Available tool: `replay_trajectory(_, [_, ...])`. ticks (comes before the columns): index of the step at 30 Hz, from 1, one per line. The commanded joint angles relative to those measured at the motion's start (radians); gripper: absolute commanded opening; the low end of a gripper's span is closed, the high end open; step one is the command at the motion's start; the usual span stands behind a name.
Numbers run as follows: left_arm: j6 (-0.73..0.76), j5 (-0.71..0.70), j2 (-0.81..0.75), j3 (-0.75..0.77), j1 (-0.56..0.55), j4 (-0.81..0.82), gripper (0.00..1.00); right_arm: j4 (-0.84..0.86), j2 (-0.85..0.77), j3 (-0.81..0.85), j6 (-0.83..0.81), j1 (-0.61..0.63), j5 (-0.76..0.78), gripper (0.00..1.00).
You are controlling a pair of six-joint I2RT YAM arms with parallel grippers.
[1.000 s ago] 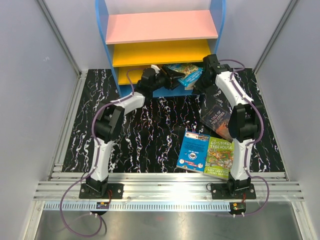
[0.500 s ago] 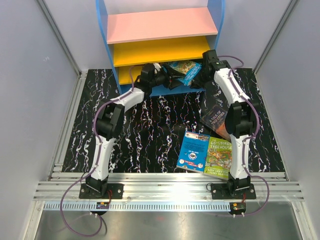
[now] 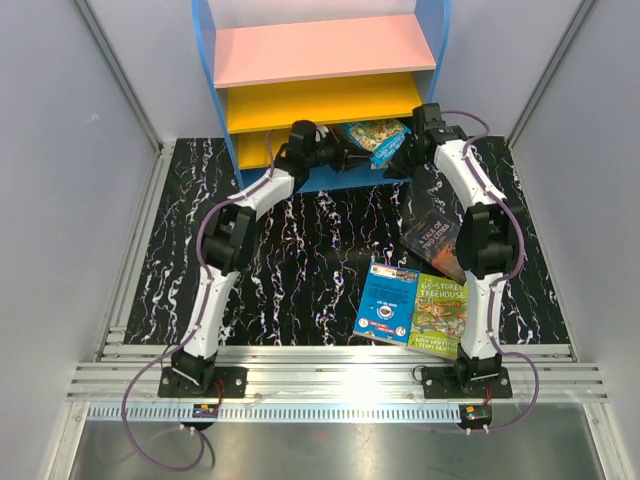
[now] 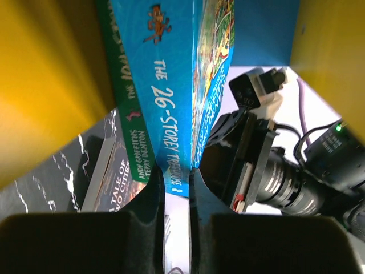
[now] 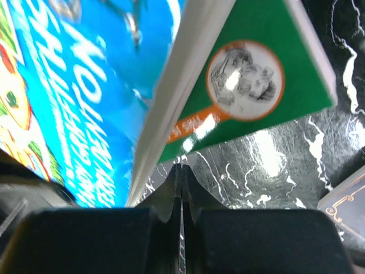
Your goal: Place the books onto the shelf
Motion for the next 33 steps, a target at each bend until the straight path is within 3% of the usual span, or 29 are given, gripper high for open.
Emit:
replay_trajectory(1, [0.085,0.043,0.037,0.149,0.008,-0.041,0.00,0.158,-0.104,-0.042,-0.062,-0.023,-0.024,0.00])
replay_trajectory(8, [-0.004,0.171,0.153,0.268,0.021,0.069,0.00,0.161,-0.158,-0.086,-0.073,-0.027,-0.024,0.00])
replay_trajectory(10, [-0.056,0.228,0.196,0.314,0.019,0.092,0.04,0.163,-0.152,-0.085,-0.071,-0.030,-0.028,0.00])
replay_trajectory(12, [-0.085,0.265,0.239,0.362,0.022,0.121,0.21,0.164,-0.144,-0.085,-0.060,-0.032,-0.037,0.00])
replay_trajectory(14, [-0.107,0.273,0.247,0.351,0.028,0.147,0.49,0.172,-0.136,-0.086,-0.054,-0.030,-0.051,0.00])
replay_trajectory(15, [-0.108,0.271,0.232,0.330,0.030,0.155,0.70,0.173,-0.135,-0.088,-0.054,-0.030,-0.054,0.00])
replay_trajectory(17, [-0.099,0.259,0.198,0.281,0.042,0.188,0.87,0.178,-0.133,-0.092,-0.048,-0.030,-0.060,0.00])
replay_trajectory(22, [-0.091,0.231,0.080,0.101,0.082,0.245,0.99,0.195,-0.141,-0.109,-0.040,-0.030,-0.068,0.00])
replay_trajectory(33, [0.005,0.193,-0.164,-0.222,0.143,0.235,0.99,0.238,-0.222,-0.175,0.005,-0.030,-0.111,0.00])
